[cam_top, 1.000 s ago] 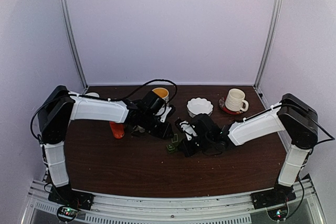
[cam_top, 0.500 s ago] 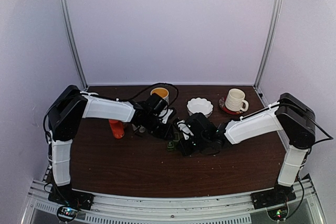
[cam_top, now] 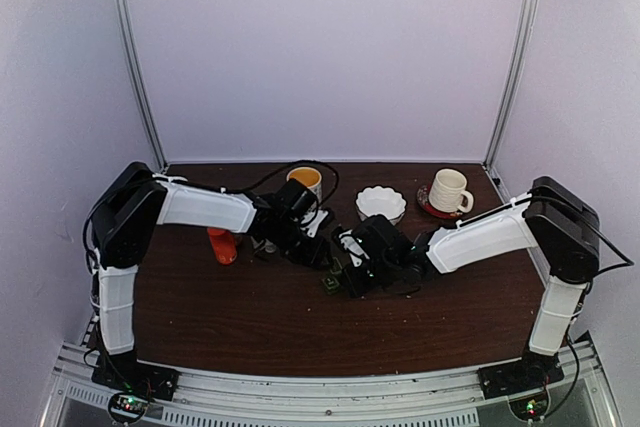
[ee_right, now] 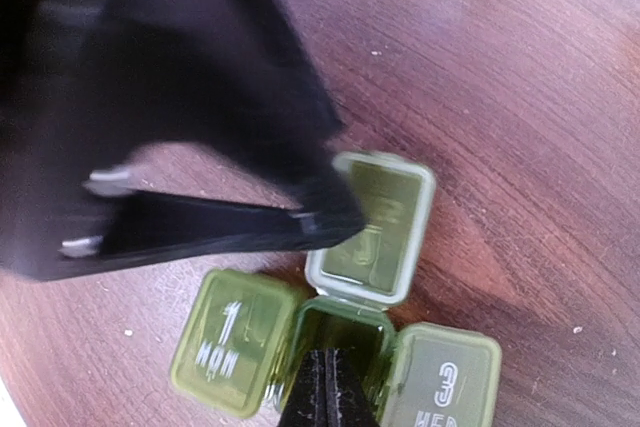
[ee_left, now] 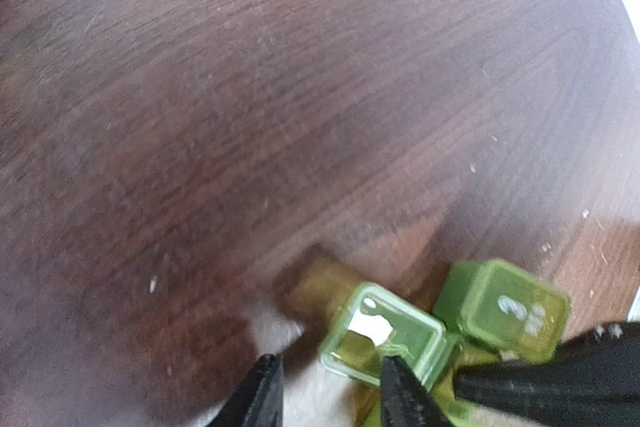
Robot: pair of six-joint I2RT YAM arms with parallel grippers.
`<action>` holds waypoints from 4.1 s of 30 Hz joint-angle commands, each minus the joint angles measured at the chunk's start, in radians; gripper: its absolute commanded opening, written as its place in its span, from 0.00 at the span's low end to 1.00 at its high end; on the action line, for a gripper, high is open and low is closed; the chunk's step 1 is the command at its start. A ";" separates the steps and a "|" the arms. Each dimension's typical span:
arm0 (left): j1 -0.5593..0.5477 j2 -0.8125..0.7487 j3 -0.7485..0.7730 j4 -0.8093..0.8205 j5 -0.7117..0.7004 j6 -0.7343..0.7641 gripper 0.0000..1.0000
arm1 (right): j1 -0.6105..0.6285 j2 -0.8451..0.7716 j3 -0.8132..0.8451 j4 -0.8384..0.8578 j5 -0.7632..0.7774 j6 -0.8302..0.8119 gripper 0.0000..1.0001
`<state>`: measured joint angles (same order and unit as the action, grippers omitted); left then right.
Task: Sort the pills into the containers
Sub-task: Open the lid of the pill container in the compartment.
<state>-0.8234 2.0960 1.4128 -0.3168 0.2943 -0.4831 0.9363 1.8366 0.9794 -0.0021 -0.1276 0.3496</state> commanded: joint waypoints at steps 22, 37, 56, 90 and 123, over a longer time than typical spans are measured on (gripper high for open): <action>-0.155 -0.323 -0.287 0.223 -0.145 0.046 0.68 | -0.009 0.055 0.047 -0.002 -0.052 0.032 0.00; -0.181 -0.374 -0.547 0.602 -0.219 0.123 0.84 | -0.025 0.075 0.116 -0.094 -0.092 0.023 0.00; -0.195 -0.302 -0.519 0.563 -0.279 0.224 0.79 | -0.030 0.122 0.214 -0.209 -0.105 0.007 0.00; -0.167 -0.240 -0.507 0.614 -0.334 0.212 0.59 | -0.030 0.165 0.242 -0.252 -0.126 -0.009 0.00; -0.036 -0.188 -0.489 0.648 -0.157 0.060 0.60 | -0.030 0.164 0.239 -0.244 -0.138 -0.005 0.00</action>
<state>-0.8589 1.9312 0.9123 0.3286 0.1108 -0.4141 0.9031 1.9770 1.2114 -0.2199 -0.2550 0.3458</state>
